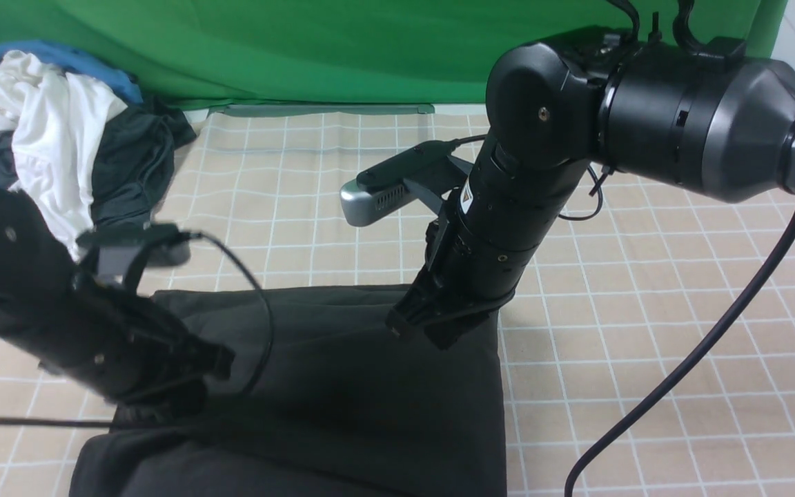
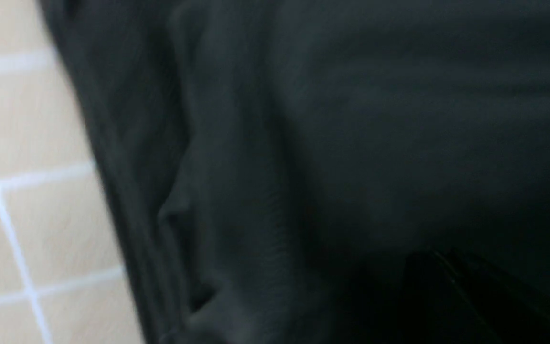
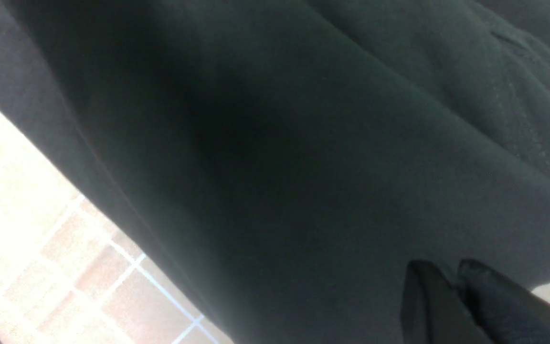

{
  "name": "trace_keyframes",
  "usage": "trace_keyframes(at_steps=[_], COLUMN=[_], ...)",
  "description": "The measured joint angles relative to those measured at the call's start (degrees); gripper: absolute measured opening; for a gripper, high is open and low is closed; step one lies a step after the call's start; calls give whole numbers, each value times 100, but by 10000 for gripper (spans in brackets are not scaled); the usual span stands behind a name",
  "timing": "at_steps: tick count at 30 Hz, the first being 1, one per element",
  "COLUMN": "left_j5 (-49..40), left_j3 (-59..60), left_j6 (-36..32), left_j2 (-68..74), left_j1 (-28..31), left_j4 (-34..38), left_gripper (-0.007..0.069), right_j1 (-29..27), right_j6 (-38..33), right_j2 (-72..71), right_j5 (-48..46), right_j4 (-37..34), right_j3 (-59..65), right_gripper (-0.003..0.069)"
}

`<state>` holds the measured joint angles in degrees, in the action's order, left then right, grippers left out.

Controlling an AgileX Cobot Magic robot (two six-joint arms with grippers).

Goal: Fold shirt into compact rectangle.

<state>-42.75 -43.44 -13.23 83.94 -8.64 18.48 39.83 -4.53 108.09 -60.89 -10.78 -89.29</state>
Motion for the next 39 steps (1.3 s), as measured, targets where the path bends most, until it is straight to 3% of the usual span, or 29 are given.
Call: trace_keyframes(at_steps=[4,14,22,30,39], left_j5=[81,-73,-60,87,182], left_j3=[391,221,117,472,864], left_j6=[680,850,378,118,546], left_j2=[208,-360,-820,-377,-183], left_j1=[6,6,6,6,6], left_j4=[-564,-642,215,455,-17], left_gripper=[19,19,19,19,19], right_j1=[0,0,79,454,465], right_j6=[0,43,127,324,608], right_j2=[0,0,-11,52,389], right_j5=[10,-124,-749,546,835], right_j4=[0,0,0,-216,-336], right_j3=[0,0,126,1101,1569], right_gripper=[122,123,55,34,35])
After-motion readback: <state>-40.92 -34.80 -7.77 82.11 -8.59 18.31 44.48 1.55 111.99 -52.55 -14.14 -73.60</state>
